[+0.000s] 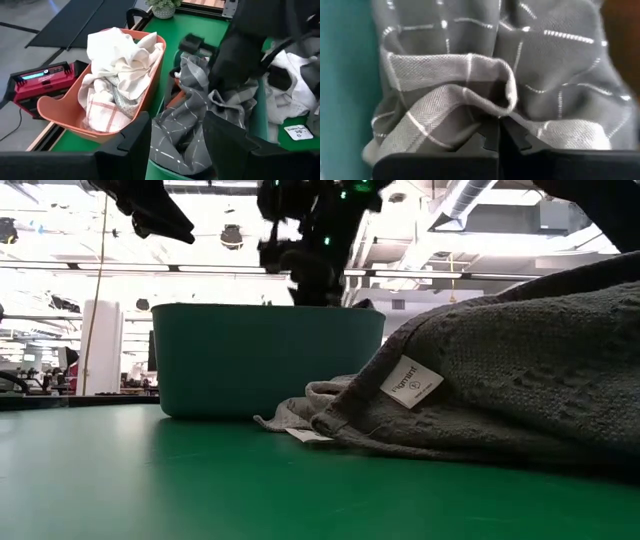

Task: Sort towels by color in basket
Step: Put the gray pattern towel into the green bin

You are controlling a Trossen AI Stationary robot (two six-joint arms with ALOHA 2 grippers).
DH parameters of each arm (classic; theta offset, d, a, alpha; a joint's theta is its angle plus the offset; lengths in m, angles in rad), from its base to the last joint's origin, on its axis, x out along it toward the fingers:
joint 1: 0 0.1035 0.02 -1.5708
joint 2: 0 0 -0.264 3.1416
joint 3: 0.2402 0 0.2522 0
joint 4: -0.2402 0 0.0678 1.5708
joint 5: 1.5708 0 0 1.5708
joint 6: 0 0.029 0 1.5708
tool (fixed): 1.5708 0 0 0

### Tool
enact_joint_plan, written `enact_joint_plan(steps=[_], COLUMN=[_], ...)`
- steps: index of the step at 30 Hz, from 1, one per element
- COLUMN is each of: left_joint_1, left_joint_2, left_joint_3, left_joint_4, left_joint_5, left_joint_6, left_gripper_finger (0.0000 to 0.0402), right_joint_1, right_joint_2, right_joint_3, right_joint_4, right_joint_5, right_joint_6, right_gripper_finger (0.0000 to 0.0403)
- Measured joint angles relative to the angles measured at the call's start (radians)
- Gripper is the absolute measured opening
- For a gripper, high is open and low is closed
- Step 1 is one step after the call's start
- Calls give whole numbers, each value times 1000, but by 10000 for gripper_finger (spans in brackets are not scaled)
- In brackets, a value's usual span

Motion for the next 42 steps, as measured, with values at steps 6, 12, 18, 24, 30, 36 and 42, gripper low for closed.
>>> enact_joint_plan(steps=[6, 12, 18, 24, 30, 36, 42], left_joint_1=[0, 0, 0, 0, 0, -1, -25], left_joint_2=[0, 60, 147, 214, 336, 495, 612], left_joint_3=[0, -6, -77, -138, -146, -146, -145], left_joint_4=[-12, -88, -67, 102, 117, 195, 300], left_joint_5=[1, 54, 68, 63, 37, 64, 101], left_joint_6=[-16, -24, -36, -16, 37, 36, 14], left_gripper_finger=[167, 167, 167, 167, 167, 167, 167], right_joint_1=[-30, -33, -31, -30, -26, -19, 6], right_joint_2=[-3, -6, -4, -5, -5, -92, -185], right_joint_3=[-41, -41, 10, 165, 374, 400, 406], right_joint_4=[34, 30, -59, -183, -355, -378, -386], right_joint_5=[-89, -101, -111, -129, -129, -127, -87], right_joint_6=[38, 66, 139, 150, 144, 199, 223], right_gripper_finger=[32, 70, 144, 247, 306, 311, 310])
